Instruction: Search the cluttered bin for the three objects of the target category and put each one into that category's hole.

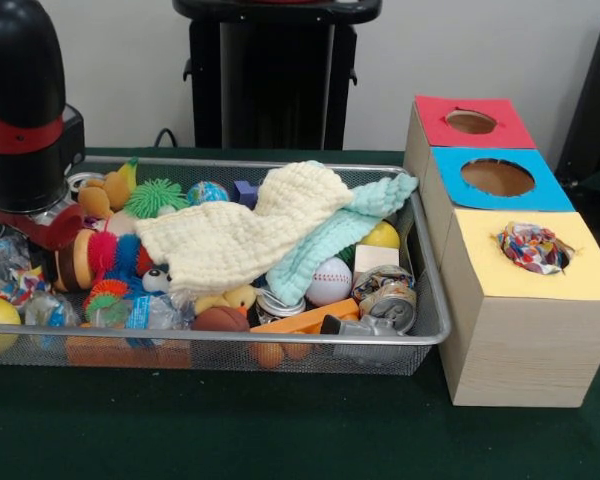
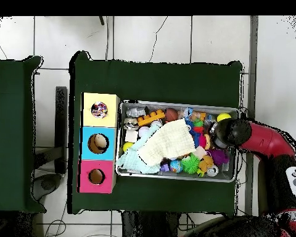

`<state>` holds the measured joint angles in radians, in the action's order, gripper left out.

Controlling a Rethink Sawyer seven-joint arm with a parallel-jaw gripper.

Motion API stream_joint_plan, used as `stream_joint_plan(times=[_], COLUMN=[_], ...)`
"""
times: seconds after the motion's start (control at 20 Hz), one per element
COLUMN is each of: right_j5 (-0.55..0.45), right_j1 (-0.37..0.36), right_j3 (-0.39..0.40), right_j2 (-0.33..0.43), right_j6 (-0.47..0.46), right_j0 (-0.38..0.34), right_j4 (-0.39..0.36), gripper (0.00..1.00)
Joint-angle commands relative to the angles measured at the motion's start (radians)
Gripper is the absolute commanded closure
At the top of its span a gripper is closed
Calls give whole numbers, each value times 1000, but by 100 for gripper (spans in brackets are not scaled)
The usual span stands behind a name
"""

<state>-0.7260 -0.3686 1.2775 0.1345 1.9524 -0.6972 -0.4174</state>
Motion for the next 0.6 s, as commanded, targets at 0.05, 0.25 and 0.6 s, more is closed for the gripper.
stream_joint_plan(times=[0.05,0.25,0.6], right_j5=[73,-37,-16], right_j1=[-28,-218,-350], right_j3=[155,302,455], right_j2=[63,19,43], right_j6=[-58,7,69], right_j0=[6,82,102], right_j4=[-25,25,124], gripper=[100,100,100])
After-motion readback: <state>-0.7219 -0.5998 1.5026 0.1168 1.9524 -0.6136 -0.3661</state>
